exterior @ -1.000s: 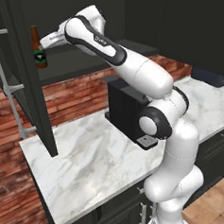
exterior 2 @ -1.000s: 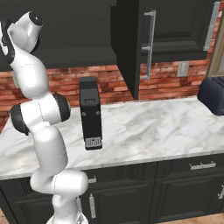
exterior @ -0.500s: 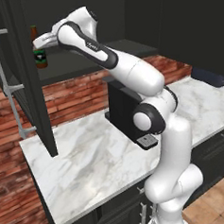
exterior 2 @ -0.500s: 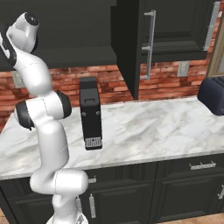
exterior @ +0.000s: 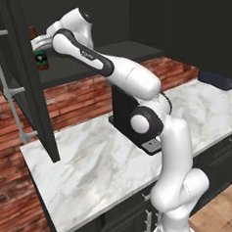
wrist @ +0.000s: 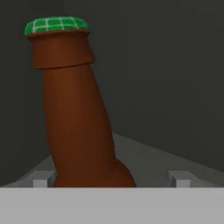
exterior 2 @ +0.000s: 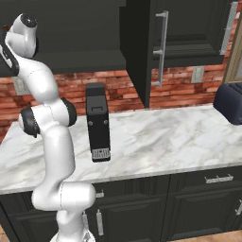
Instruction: Open the cabinet directly in front. Then move the beer and the mug to the dining counter with the jar on it.
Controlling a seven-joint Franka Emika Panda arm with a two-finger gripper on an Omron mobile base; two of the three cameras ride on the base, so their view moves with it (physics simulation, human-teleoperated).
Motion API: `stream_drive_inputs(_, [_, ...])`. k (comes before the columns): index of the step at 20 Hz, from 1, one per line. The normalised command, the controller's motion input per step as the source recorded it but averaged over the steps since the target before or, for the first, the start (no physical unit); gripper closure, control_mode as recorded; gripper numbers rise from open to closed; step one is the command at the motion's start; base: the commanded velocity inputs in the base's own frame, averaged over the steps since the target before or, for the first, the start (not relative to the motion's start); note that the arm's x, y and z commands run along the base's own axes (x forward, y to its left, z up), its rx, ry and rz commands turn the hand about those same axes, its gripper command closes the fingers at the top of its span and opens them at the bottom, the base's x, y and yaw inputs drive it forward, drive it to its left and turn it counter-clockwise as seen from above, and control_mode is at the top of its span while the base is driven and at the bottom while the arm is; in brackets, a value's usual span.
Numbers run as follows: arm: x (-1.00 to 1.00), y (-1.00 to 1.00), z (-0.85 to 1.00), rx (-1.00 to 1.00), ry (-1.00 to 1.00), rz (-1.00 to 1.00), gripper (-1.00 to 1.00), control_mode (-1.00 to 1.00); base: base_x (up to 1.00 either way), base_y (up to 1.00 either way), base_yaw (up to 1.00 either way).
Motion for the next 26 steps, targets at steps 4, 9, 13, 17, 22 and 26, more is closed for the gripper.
stream_drive_inputs(4, [0.01,0.05,0.00,0.00,0.00,-0.01,1.00,-1.00,0.00,0.00,0.00])
stream_drive_inputs(9, [-0.03,0.00,0.00,0.00,0.00,0.00,1.00,-1.00,0.00,0.00,0.00])
stream_drive_inputs(13, [-0.52,-0.07,0.00,0.00,-0.02,0.00,1.00,-1.00,0.00,0.00,0.00])
stream_drive_inputs(17, [-0.93,-0.24,-0.04,0.01,-0.02,0.00,1.00,-1.00,0.00,0.00,0.00])
stream_drive_inputs(22, [-1.00,-0.45,-0.04,0.05,-0.12,0.00,1.00,-1.00,0.00,0.00,0.00])
stream_drive_inputs(26, [-0.58,-0.19,-0.10,0.08,-0.10,0.00,1.00,-1.00,0.00,0.00,0.00])
